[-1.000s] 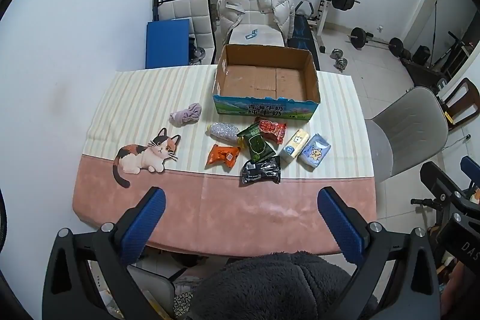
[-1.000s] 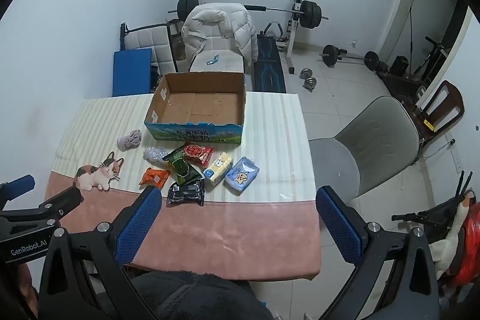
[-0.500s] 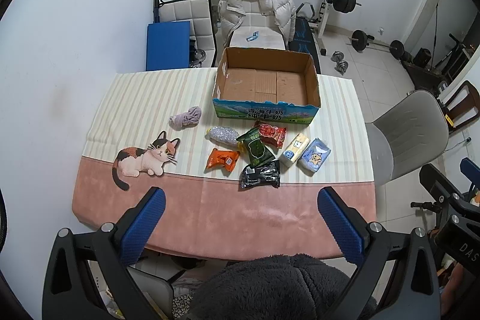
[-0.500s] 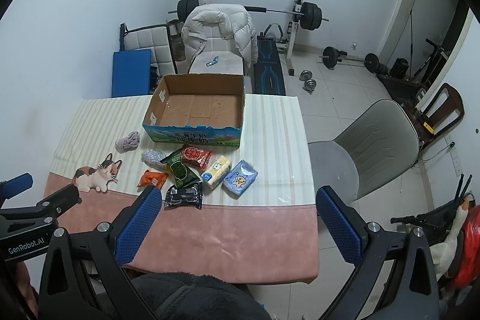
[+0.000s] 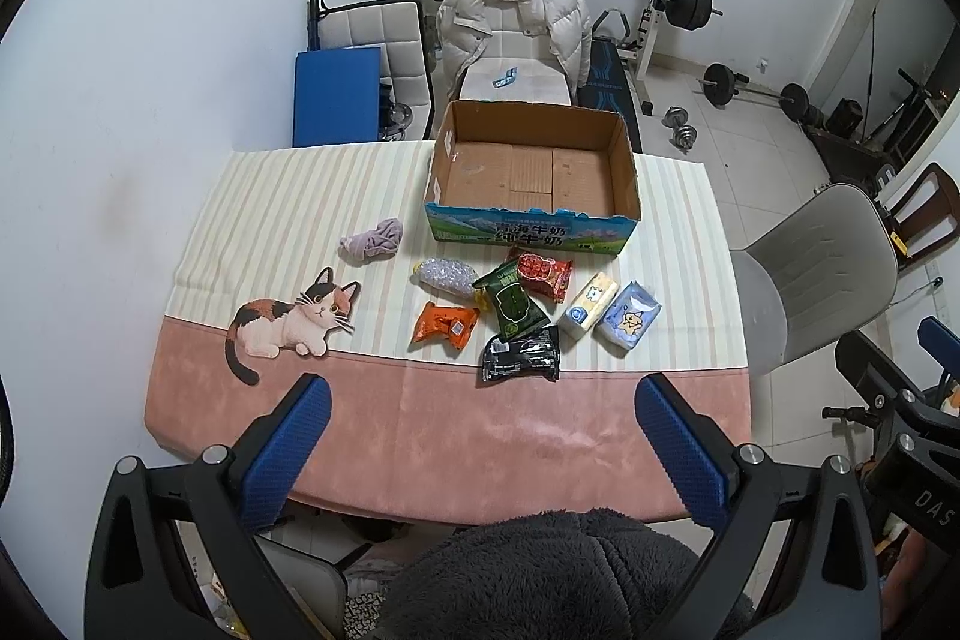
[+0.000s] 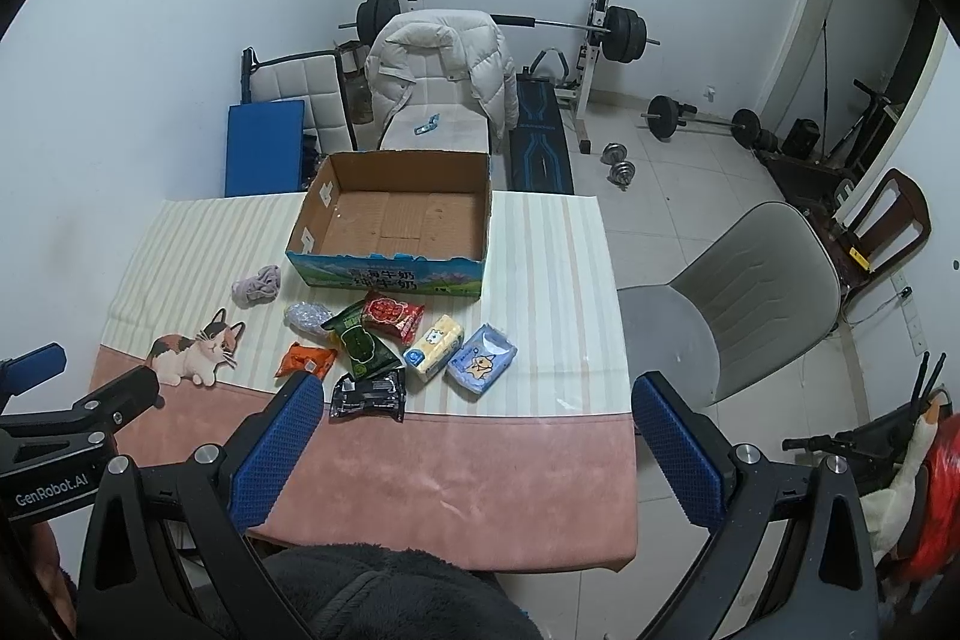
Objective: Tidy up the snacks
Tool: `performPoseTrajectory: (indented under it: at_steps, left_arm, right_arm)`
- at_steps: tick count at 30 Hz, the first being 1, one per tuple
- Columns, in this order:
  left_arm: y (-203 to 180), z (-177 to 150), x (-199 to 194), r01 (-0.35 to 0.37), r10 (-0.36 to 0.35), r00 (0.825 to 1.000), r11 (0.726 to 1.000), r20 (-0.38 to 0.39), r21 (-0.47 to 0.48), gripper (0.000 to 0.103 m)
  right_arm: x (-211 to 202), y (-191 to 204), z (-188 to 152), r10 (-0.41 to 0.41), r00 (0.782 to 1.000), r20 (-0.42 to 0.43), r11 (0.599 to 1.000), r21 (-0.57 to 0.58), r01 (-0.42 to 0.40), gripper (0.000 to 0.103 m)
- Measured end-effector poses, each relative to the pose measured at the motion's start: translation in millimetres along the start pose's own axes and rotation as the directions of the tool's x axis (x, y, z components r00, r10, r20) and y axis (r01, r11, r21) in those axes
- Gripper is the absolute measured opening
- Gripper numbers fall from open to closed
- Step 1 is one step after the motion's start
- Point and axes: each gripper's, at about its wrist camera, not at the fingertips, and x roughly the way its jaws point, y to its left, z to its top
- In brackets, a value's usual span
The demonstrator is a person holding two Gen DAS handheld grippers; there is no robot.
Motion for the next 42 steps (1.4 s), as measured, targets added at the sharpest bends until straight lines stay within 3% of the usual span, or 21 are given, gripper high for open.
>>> performPoseTrajectory:
  at_steps: [29, 42]
  left_arm:
    - [1, 12, -10, -0.001, 0.001, 1.0, 1.0, 0.023, 0.0, 0.103]
    - [3, -6, -20, -0.013, 0.013, 0.999, 1.0, 0.051, -0.007, 0.103]
  right_arm:
    - [-20, -2, -7, 0.005, 0.999, 0.032, 1.0, -0.008, -0.005, 0.103]
    - [-27, -4, -10, 0.014, 0.998, 0.055, 1.0, -0.003, -0.014, 0.103]
